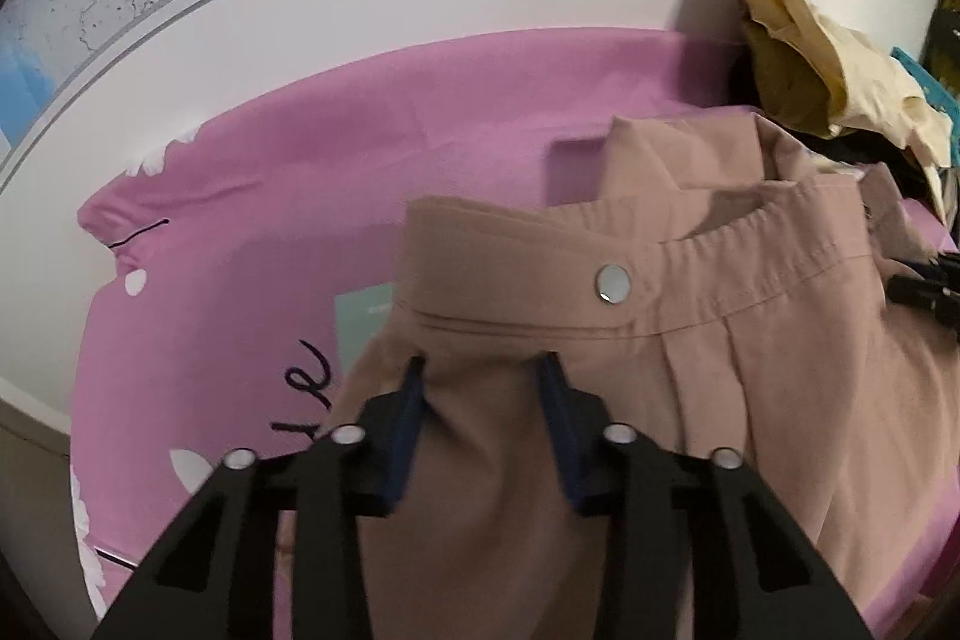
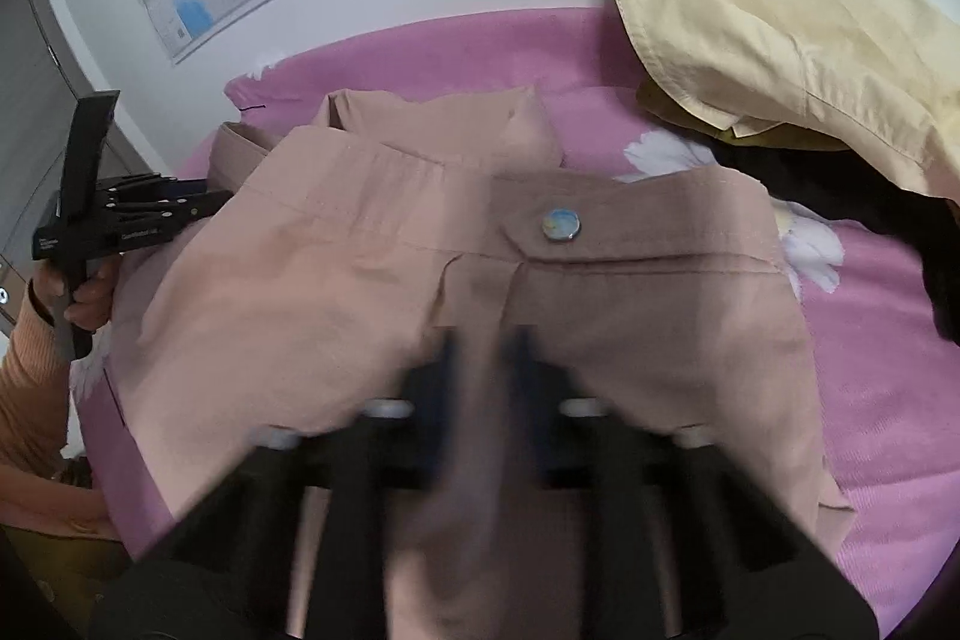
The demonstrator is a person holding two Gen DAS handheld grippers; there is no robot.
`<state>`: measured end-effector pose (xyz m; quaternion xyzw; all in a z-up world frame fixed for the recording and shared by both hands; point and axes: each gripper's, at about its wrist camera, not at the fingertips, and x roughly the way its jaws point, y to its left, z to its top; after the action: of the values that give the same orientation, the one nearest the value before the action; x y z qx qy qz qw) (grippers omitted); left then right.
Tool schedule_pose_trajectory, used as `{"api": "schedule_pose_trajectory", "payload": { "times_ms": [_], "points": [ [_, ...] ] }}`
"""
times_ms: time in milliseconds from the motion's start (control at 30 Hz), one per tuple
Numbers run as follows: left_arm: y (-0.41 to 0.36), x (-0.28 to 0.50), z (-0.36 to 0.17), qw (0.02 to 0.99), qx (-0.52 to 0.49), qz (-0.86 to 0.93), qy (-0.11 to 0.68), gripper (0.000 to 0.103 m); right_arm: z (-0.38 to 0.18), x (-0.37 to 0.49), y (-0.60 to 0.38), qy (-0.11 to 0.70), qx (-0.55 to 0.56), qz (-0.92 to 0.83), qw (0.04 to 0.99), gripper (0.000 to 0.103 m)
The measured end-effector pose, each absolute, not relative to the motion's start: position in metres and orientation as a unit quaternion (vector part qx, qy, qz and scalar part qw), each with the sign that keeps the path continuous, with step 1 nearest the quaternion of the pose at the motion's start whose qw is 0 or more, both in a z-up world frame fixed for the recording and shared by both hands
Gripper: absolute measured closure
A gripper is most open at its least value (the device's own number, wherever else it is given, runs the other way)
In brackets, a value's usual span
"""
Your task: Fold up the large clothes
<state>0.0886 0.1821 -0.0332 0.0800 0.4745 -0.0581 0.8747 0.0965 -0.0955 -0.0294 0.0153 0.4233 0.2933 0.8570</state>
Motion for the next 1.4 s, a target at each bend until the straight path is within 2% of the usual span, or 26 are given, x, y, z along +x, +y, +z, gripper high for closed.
{"api": "schedule_pose_trajectory", "payload": {
  "times_ms": [67, 133, 233, 300, 467, 533, 600, 633, 700, 833, 933, 1067, 1100, 1167, 1233, 1400],
  "points": [
    [0.188, 0.094, -0.027, 0.879, 0.072, -0.052, 0.468, 0.09, -0.02, 0.099, -0.097, 0.407, 0.019, 0.289, 0.866, 0.1],
    [0.199, 0.101, -0.016, 0.884, 0.042, -0.054, 0.463, 0.095, -0.001, 0.101, -0.098, 0.371, 0.021, 0.278, 0.886, 0.101],
    [0.213, 0.113, -0.001, 0.896, -0.003, -0.045, 0.441, 0.096, 0.026, 0.101, -0.098, 0.312, 0.022, 0.27, 0.911, 0.101],
    [0.216, 0.118, -0.002, 0.899, 0.0, -0.026, 0.436, 0.095, 0.019, 0.112, -0.089, 0.334, 0.014, 0.271, 0.902, 0.101],
    [0.225, 0.124, -0.029, 0.882, 0.014, 0.014, 0.47, 0.078, -0.023, 0.13, -0.079, 0.404, -0.019, 0.249, 0.88, 0.099],
    [0.234, 0.119, -0.024, 0.885, -0.003, 0.012, 0.466, 0.068, -0.025, 0.129, -0.084, 0.402, -0.007, 0.25, 0.881, 0.097],
    [0.241, 0.11, -0.014, 0.89, -0.029, -0.009, 0.455, 0.065, -0.024, 0.128, -0.087, 0.398, -0.004, 0.252, 0.882, 0.096],
    [0.242, 0.102, -0.005, 0.897, -0.032, -0.026, 0.44, 0.059, -0.023, 0.127, -0.088, 0.396, -0.004, 0.252, 0.883, 0.094],
    [0.235, 0.085, 0.008, 0.906, -0.022, -0.053, 0.42, 0.055, -0.022, 0.126, -0.087, 0.393, -0.007, 0.254, 0.884, 0.094],
    [0.205, 0.055, 0.009, 0.905, 0.009, -0.121, 0.409, 0.038, -0.023, 0.13, -0.084, 0.395, -0.008, 0.258, 0.882, 0.096],
    [0.186, 0.051, -0.012, 0.892, 0.043, -0.132, 0.431, 0.037, -0.026, 0.135, -0.078, 0.4, -0.006, 0.26, 0.879, 0.096],
    [0.189, 0.069, -0.043, 0.884, 0.052, -0.089, 0.456, 0.043, -0.024, 0.137, -0.08, 0.401, 0.007, 0.259, 0.879, 0.095],
    [0.192, 0.072, -0.045, 0.886, 0.052, -0.08, 0.455, 0.043, -0.022, 0.135, -0.084, 0.398, 0.014, 0.259, 0.88, 0.091],
    [0.202, 0.08, -0.049, 0.884, 0.027, -0.068, 0.461, 0.043, -0.014, 0.126, -0.093, 0.391, 0.023, 0.266, 0.881, 0.074],
    [0.21, 0.082, -0.048, 0.885, 0.015, -0.06, 0.461, 0.045, -0.006, 0.109, -0.102, 0.375, 0.014, 0.265, 0.888, 0.054],
    [0.224, 0.06, -0.03, 0.9, -0.009, -0.072, 0.43, 0.045, -0.004, 0.068, -0.135, 0.368, 0.016, 0.26, 0.893, 0.047]
  ]
}}
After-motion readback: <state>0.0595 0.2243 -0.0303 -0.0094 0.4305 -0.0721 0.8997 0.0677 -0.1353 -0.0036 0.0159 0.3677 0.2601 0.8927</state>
